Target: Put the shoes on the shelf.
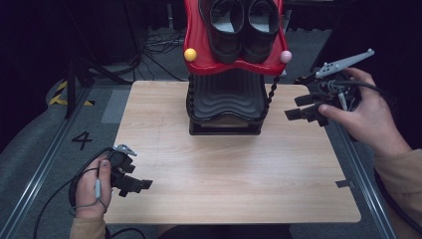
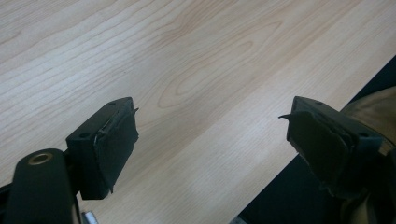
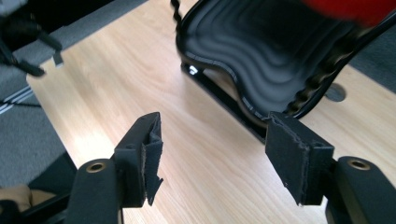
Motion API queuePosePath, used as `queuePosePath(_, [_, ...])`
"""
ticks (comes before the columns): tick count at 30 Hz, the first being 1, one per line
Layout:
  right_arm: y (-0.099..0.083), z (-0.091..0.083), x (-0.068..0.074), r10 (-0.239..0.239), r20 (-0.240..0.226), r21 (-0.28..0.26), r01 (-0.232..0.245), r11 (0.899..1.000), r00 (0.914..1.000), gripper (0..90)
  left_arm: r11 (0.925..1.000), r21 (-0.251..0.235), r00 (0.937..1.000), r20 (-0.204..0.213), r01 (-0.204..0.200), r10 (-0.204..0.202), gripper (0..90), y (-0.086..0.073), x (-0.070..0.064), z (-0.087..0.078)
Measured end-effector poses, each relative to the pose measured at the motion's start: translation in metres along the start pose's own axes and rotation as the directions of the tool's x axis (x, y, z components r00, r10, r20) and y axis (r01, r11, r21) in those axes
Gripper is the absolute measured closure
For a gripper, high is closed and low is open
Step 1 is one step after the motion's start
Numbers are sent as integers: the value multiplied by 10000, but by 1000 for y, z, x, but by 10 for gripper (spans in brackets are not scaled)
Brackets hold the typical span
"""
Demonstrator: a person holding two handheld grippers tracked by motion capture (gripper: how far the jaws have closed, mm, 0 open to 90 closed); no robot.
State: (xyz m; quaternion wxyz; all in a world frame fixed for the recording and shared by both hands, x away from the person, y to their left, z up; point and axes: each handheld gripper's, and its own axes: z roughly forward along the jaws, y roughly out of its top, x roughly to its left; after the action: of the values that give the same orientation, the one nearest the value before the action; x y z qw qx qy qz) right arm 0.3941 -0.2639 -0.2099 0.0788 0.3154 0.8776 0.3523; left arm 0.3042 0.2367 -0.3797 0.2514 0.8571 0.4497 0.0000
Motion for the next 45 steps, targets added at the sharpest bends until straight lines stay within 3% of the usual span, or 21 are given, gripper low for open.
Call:
queuePosePath(4, [-15,7,0,-51,-281,-42,50,10000,9996,370,9998,55,9998,72,-183,183,169,0,-3,-1])
queuePosePath(8, [-32,18,0,-31,-615,81,36,10000,9981,365,9993,-102,9984,412,-373,377,169,-1,-4,-1])
queuePosePath(15, [-58,41,-1,44,-983,314,-14,9995,9951,360,9995,-80,9991,297,-308,310,169,-3,-5,-4])
queuePosePath(22, [-79,68,1,-276,-1403,490,348,9982,9897,381,9998,-5,9996,193,-203,203,171,-4,-4,-3])
queuePosePath(31, [-107,108,-3,-153,-1554,434,223,9988,9877,378,9995,-148,9989,359,-286,292,170,-3,-4,-2])
queuePosePath(35, [-120,122,-9,201,-1730,101,-186,9998,9847,385,9998,-81,9994,310,-179,181,171,-2,-3,0])
queuePosePath(38, [-126,135,-12,69,-1591,525,15,9986,9872,392,9999,-70,9995,264,-154,156,171,-1,-3,2])
queuePosePath(45, [-132,142,-16,347,-1613,603,-253,9979,9863,379,9998,-55,9995,256,-204,206,170,-1,-3,2])
